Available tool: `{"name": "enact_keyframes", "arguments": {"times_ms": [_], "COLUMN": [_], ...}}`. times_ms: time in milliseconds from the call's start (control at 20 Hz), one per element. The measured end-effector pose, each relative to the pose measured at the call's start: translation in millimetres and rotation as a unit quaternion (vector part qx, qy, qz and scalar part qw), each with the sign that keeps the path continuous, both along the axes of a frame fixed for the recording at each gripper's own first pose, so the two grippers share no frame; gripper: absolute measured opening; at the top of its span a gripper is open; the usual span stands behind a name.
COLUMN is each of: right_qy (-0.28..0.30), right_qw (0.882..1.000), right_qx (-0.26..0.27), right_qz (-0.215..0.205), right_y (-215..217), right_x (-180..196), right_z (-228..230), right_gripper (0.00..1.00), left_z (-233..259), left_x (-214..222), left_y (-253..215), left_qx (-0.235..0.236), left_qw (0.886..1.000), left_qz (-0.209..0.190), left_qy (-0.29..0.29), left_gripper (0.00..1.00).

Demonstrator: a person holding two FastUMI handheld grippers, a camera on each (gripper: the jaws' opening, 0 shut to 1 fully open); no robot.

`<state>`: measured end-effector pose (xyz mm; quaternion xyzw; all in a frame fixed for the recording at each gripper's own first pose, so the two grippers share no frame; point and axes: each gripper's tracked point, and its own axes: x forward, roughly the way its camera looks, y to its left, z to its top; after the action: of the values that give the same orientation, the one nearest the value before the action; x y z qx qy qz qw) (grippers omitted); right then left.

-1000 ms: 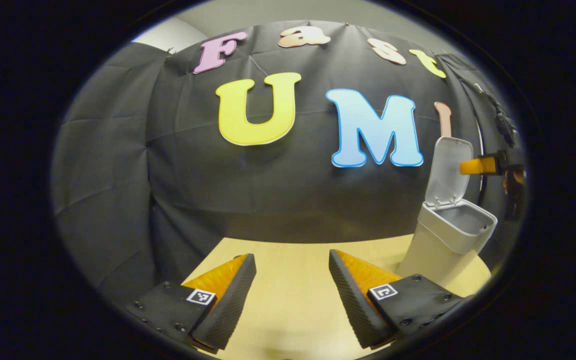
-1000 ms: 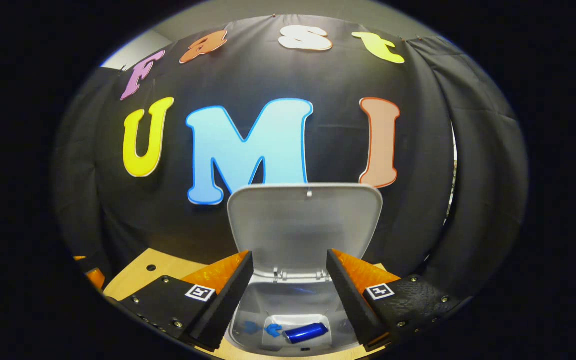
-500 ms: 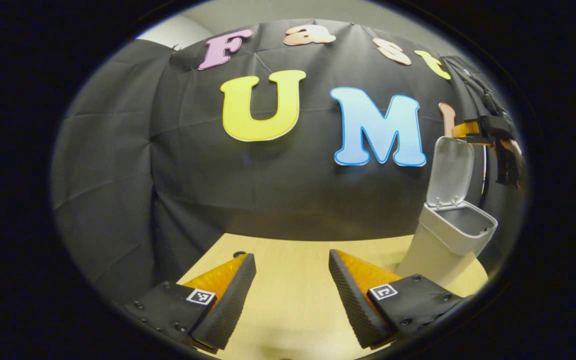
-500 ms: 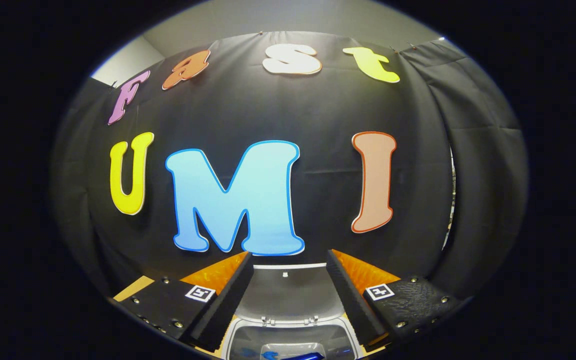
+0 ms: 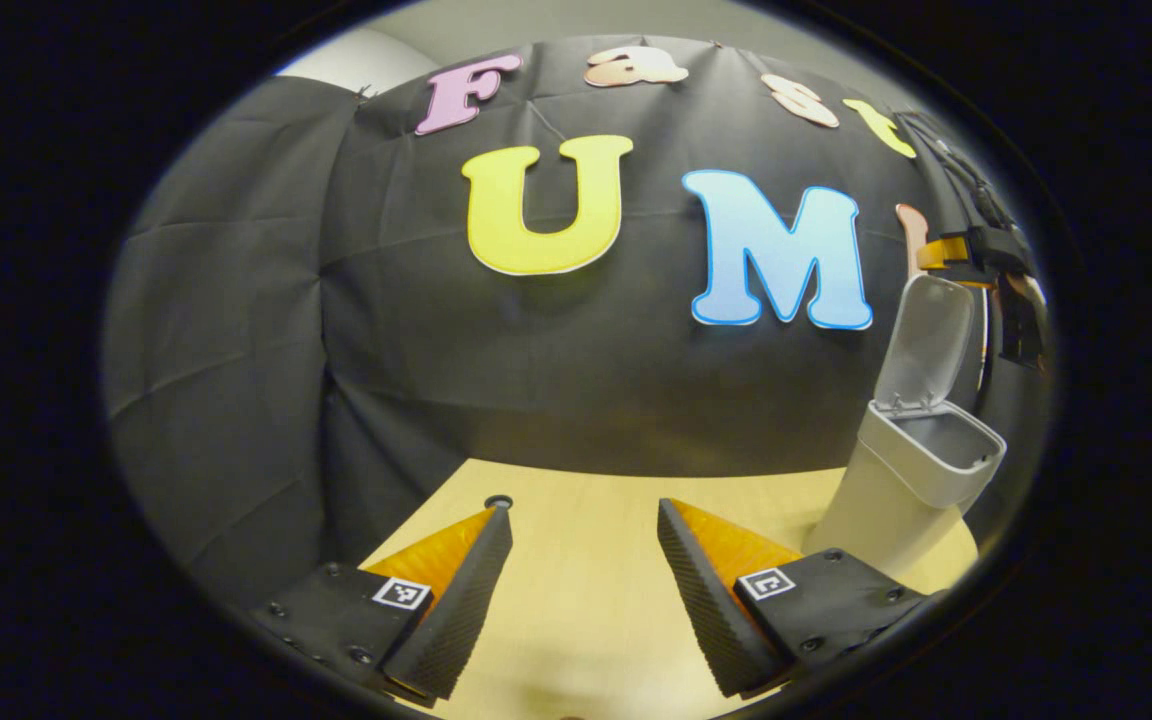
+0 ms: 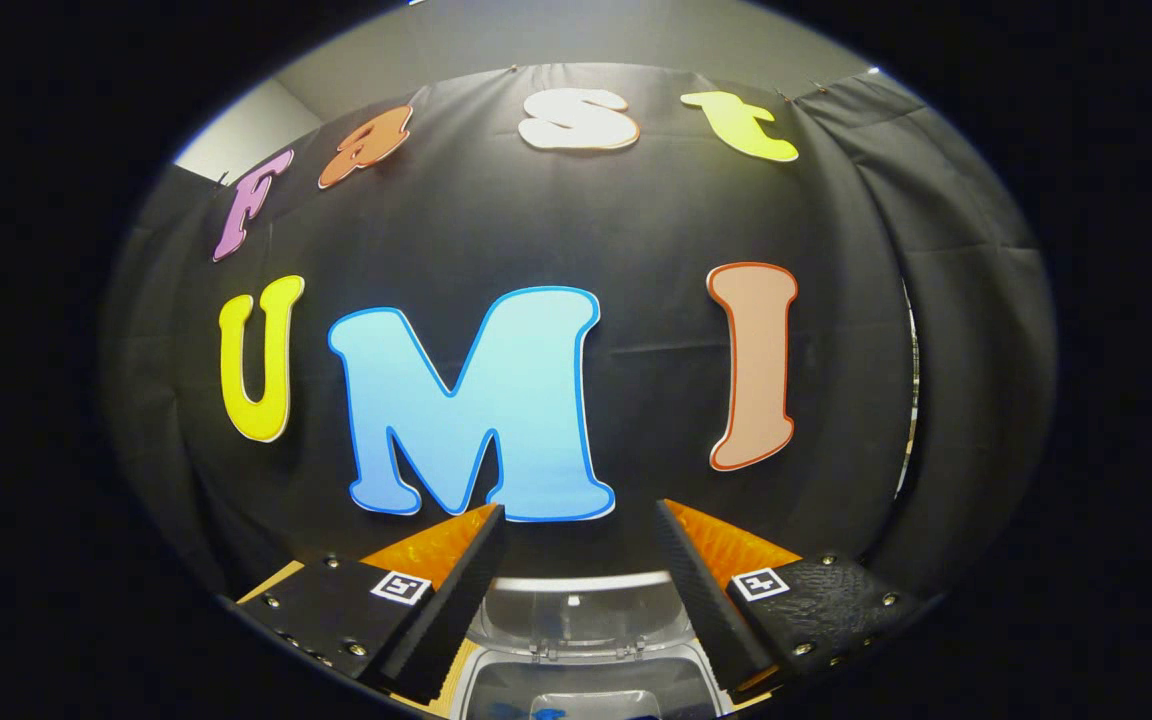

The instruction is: Press the lid of the desktop garbage bin to open it, pick up the crumpled paper on the desktop and throw it into the bin, then pick up the pop can on the desktop and drop it into the bin, and finally close the garbage bin lid.

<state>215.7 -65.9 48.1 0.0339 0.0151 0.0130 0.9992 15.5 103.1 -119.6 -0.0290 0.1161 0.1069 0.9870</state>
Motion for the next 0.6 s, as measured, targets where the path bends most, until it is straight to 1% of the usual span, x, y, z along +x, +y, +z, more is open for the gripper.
{"name": "enact_keyframes", "arguments": {"times_ms": [100, 150, 200, 300, 350, 600], "right_qy": [0.008, 0.006, 0.007, 0.009, 0.012, 0.026], "right_qw": [1.000, 1.000, 1.000, 1.000, 1.000, 0.999], "right_qx": [-0.004, -0.012, -0.019, -0.025, -0.024, -0.023], "right_qz": [0.004, 0.002, 0.002, 0.004, 0.007, 0.026], "right_y": [3, 4, 5, 5, 16, 15], "right_x": [5, 5, 5, 0, -2, -38], "right_z": [-6, -5, -7, -9, -8, -23], "right_gripper": [0.94, 0.94, 0.94, 0.94, 0.94, 0.94], "left_z": [3, 3, 5, 6, 5, 7], "left_x": [0, -1, -1, -2, -3, -2], "left_y": [-1, 0, 0, 0, 1, -6], "left_qx": [0.002, 0.004, 0.005, 0.005, 0.005, -0.002], "left_qw": [1.000, 1.000, 1.000, 1.000, 1.000, 1.000], "left_qz": [0.000, 0.001, 0.002, 0.002, 0.002, -0.004], "left_qy": [-0.002, -0.002, -0.003, -0.004, -0.005, -0.009], "left_gripper": [0.96, 1.00, 0.96, 0.96, 0.96, 0.96]}}
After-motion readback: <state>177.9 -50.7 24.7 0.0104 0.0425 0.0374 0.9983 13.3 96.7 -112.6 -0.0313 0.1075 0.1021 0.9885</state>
